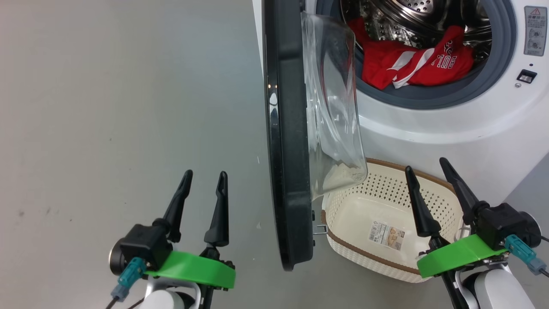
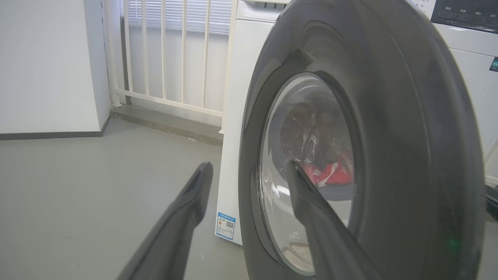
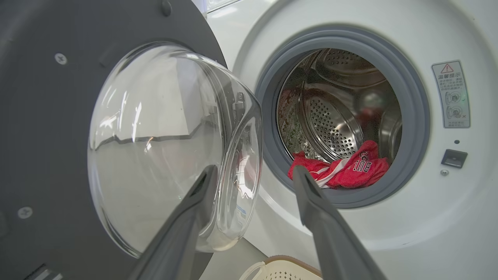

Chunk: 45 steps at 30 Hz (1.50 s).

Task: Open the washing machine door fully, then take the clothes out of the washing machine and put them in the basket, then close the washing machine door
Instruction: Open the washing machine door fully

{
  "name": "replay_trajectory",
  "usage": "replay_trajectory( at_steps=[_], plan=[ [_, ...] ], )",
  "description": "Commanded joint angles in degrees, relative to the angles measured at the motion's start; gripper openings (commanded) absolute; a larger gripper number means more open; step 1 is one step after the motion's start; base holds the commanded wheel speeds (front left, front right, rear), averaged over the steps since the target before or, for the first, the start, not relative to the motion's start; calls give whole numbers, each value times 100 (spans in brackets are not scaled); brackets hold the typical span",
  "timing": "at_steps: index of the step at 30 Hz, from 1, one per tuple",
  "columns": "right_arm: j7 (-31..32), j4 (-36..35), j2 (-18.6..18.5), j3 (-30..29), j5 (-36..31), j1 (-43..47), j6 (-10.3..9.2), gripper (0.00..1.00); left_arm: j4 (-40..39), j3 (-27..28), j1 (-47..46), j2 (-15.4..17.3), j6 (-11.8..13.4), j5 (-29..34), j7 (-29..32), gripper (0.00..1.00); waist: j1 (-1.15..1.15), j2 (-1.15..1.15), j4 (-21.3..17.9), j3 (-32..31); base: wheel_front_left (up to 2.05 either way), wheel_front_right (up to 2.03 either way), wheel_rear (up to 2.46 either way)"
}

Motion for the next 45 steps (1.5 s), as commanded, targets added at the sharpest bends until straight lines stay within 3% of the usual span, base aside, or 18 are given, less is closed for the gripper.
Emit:
replay_trajectory(
  at_steps=[1, 15, 16, 17, 22, 33, 45],
  plan=[
    [-78, -115, 23, 118, 82, -5, 36, 100, -147, 204, -43, 100, -15, 53, -29, 100, 0, 0, -4, -11, 0, 0, 0],
    [-132, -80, 23, 149, 146, 36, 36, 100, -45, 180, -75, 100, -22, 63, -29, 100, 0, 0, -65, 10, 0, 0, 0],
    [-133, -73, 23, 151, 141, 29, 36, 100, -21, 161, -80, 100, -27, 80, -29, 57, 0, 0, -71, 14, 0, 0, 0],
    [-135, -69, 23, 150, 137, 23, 36, 100, -17, 154, -90, 100, -27, 82, -29, 0, 0, 0, -76, 18, 0, 0, 0],
    [-145, -42, 23, 136, 142, 4, 36, 100, -180, 142, -146, 100, -16, 181, -29, 0, 0, 0, -97, 18, 0, 0, 0],
    [-169, -10, 23, 143, 139, -45, 36, 100, -1374, -5, -247, 128, 27, 609, -29, 0, 0, 0, -156, 35, 0, 0, 0],
    [-205, 72, 24, 152, 200, -98, 36, 100, -2783, -803, -287, 130, -151, 725, 489, 0, 0, 0, -211, 51, 0, 0, 0]
  ],
)
